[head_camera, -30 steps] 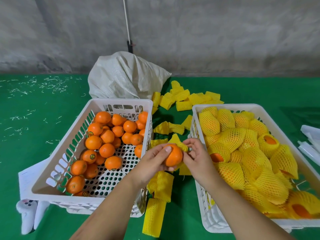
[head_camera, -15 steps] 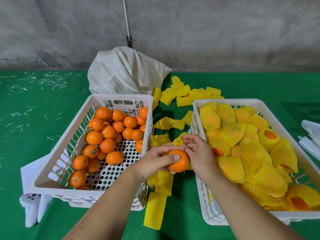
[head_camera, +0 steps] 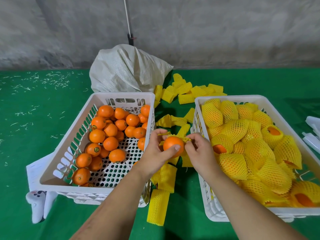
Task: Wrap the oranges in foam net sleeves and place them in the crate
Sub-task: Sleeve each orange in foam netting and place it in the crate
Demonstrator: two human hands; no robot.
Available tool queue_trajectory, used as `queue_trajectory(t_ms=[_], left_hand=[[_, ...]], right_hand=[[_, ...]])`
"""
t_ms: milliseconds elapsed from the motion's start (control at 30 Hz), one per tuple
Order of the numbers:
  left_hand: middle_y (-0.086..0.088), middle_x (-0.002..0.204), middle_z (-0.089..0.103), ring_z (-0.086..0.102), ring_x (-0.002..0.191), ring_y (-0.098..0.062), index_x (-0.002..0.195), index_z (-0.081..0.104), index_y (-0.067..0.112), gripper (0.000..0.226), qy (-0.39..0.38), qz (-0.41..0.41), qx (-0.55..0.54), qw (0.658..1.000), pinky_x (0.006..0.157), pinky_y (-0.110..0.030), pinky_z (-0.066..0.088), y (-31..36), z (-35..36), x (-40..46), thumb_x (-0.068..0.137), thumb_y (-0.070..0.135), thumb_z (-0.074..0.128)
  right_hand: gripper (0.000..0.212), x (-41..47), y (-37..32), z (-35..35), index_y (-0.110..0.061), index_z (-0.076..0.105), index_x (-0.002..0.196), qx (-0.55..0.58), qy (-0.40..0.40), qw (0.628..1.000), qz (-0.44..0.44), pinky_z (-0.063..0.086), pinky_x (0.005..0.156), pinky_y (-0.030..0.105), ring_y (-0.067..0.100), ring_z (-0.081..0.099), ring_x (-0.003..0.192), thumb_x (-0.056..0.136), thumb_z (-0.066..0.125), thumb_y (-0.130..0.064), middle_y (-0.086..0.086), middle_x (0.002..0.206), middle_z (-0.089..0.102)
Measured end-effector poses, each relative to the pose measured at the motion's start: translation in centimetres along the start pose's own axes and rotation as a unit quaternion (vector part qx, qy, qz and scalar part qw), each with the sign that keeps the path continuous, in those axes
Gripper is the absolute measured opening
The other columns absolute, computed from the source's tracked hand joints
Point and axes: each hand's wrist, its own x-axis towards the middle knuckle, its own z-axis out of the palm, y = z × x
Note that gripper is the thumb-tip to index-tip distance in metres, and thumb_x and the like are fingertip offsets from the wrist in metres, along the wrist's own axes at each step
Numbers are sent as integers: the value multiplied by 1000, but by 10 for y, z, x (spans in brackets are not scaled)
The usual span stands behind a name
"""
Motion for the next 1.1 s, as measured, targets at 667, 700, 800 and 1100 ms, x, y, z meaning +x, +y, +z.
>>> queue_trajectory(t_ms=[667,700,800,1100], left_hand=[[0,123,68,71,104,-20,140,49,31,77,82,10,136,987,87,-44,63,-21,9,10,80,66,80],[-2,123,68,72,103,-23,140,48,32,76,88,8,129,988,85,-46,64,-22,10,10,80,66,80],[-8,120,67,74,91,-22,140,45,38,70,44,-22,66,997,69,-36,62,-21,9,11,84,60,81],[1,101,70,61,61,-19,154,44,29,76,-65,-35,43,996,55,-32,53,-18,4,6,90,20,84]], right_hand=[[37,-17,-12,0,-27,58,122,-27,16,995,-93,54,75,22,6,59,98,92,57,-48,-23,104,54],[42,-17,-11,1,-30,54,128,-33,-3,996,-84,54,79,21,6,57,104,92,57,-50,-23,109,49],[45,-14,-7,2,-29,52,141,-48,-23,995,-85,54,90,25,1,51,117,98,58,-41,-18,123,45],[27,-9,-5,-1,-17,66,128,-55,66,991,-107,55,92,31,6,54,114,104,54,-16,-4,123,60]])
